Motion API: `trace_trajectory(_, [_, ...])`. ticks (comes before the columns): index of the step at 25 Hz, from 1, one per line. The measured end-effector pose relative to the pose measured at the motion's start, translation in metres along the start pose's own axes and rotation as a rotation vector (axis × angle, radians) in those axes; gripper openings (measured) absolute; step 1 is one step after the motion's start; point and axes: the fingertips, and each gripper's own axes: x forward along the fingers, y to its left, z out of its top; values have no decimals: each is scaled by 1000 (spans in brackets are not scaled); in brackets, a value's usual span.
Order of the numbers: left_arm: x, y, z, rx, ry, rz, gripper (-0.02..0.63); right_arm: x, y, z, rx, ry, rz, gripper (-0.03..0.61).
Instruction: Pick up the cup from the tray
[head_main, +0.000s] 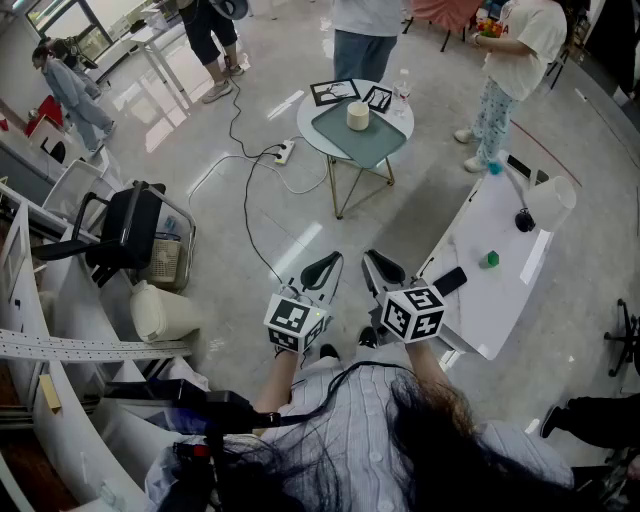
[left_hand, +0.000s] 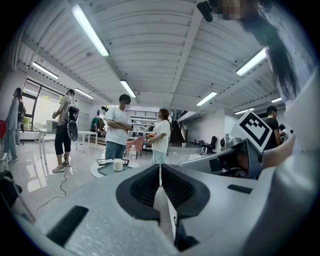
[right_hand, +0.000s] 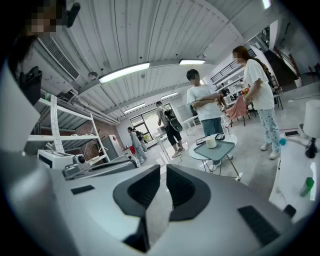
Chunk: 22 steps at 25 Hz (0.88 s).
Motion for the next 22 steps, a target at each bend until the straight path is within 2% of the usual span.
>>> trace_trajectory(10, [-5, 8, 0, -37, -15, 11, 17, 2, 3, -3, -2, 13, -3, 57])
trace_trajectory(14, [2, 7, -2, -63, -23, 6, 16, 1, -5, -6, 4, 21, -9, 57])
trace_trajectory(22, [33, -3, 0, -61, -13, -12, 17, -1, -33, 0, 15, 40, -16, 57])
